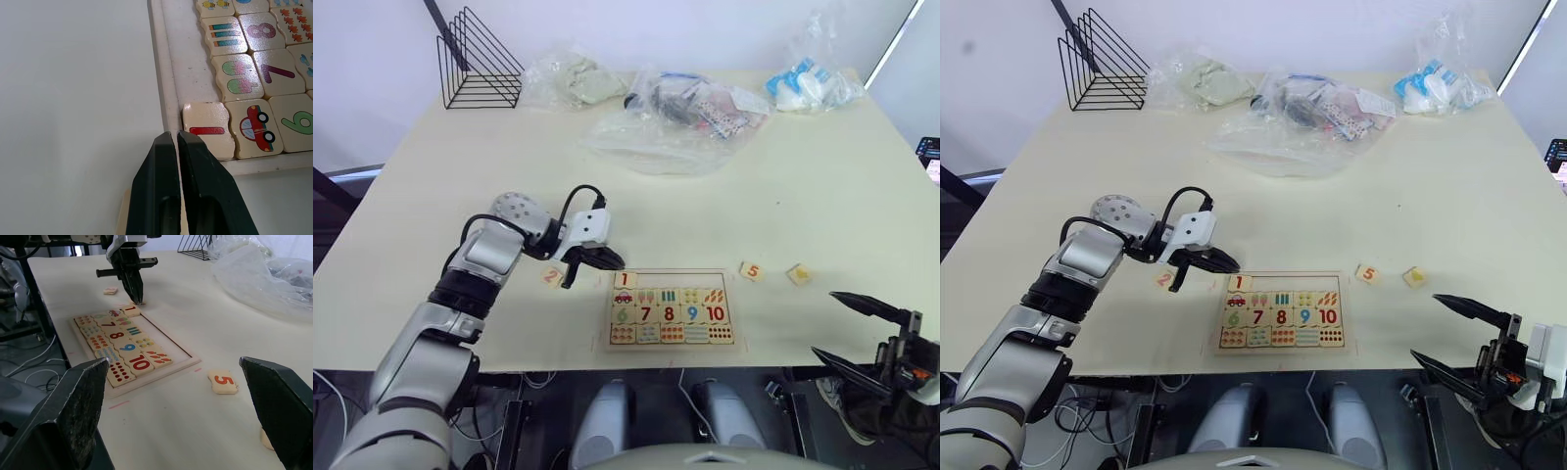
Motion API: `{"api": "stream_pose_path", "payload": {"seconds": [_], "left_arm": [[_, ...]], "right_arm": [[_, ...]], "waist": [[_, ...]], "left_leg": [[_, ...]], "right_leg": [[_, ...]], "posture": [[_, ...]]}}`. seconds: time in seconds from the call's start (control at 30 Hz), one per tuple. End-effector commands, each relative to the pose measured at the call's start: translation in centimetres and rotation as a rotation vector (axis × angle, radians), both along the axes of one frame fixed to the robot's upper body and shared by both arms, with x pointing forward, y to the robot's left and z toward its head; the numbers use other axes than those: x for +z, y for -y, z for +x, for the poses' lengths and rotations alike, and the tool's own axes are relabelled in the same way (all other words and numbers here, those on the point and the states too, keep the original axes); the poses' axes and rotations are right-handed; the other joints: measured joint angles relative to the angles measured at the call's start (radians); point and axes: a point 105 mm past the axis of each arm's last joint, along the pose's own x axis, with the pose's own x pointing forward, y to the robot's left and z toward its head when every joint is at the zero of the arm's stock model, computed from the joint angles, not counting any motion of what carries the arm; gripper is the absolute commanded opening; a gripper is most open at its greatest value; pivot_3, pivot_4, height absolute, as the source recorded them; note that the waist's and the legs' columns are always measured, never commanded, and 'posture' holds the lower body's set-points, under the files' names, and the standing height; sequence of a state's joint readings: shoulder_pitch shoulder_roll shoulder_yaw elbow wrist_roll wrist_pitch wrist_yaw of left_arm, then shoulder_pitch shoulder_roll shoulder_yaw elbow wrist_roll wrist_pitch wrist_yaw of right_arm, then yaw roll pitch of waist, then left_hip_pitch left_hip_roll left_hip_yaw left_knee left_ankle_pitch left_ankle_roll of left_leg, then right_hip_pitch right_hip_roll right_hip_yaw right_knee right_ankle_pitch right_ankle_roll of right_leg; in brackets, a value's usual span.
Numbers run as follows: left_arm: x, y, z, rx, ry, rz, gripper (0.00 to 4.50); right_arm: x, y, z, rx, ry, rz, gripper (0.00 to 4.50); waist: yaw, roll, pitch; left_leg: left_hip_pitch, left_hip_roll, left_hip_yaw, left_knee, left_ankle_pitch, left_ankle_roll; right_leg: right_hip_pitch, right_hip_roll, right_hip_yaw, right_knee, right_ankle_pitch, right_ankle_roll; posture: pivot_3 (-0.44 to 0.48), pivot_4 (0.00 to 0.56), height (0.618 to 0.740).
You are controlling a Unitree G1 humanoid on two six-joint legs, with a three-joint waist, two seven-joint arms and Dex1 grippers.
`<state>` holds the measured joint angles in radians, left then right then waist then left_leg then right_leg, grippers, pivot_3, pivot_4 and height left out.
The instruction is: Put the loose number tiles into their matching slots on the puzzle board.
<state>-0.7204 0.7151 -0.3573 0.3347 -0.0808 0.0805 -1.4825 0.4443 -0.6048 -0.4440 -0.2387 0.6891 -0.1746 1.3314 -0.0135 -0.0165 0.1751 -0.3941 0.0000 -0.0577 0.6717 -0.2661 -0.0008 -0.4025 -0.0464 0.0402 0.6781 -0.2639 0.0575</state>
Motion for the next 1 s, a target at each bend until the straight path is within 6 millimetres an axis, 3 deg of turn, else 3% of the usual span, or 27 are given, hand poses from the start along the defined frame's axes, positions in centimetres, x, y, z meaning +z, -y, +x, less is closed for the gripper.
{"api": "stream_pose_path", "payload": {"seconds": [0.03,0.53,0.7,1.0], "left_arm": [[0.5,-0.3,-0.2,-0.009,0.025,-0.004,0.18],[0.4,-0.2,0.0,-0.003,0.037,-0.005,0.18],[1.4,0.1,0.4,0.021,0.061,-0.08,0.18],[3.4,-1.1,0.5,0.147,0.087,-0.232,0.18]], "right_arm": [[0.6,0.0,-0.3,0.023,0.025,-0.011,4.5],[1.0,-0.1,-0.6,0.069,0.022,-0.021,4.5],[0.9,-0.2,-0.7,0.071,0.025,-0.015,4.5],[1.1,-0.4,-0.2,0.074,0.023,-0.014,4.5]], "waist": [[0.0,0.0,0.0],[0.0,0.0,0.0],[0.0,0.0,0.0],[0.0,0.0,0.0]], "left_leg": [[0.0,0.0,0.0,0.0,0.0,0.0],[0.0,0.0,0.0,0.0,0.0,0.0],[0.0,0.0,0.0,0.0,0.0,0.0],[0.0,0.001,-0.001,0.0,0.0,0.0]], "right_leg": [[0.0,0.0,0.0,0.0,0.0,0.0],[0.0,0.0,0.0,0.0,0.0,0.0],[0.0,0.0,0.0,0.0,0.0,0.0],[0.0,0.0,0.0,0.0,0.0,0.0]], "posture": [[0.0,0.15,0.74],[0.0,0.15,0.74],[0.0,0.15,0.74],[0.0,0.15,0.74]]}}
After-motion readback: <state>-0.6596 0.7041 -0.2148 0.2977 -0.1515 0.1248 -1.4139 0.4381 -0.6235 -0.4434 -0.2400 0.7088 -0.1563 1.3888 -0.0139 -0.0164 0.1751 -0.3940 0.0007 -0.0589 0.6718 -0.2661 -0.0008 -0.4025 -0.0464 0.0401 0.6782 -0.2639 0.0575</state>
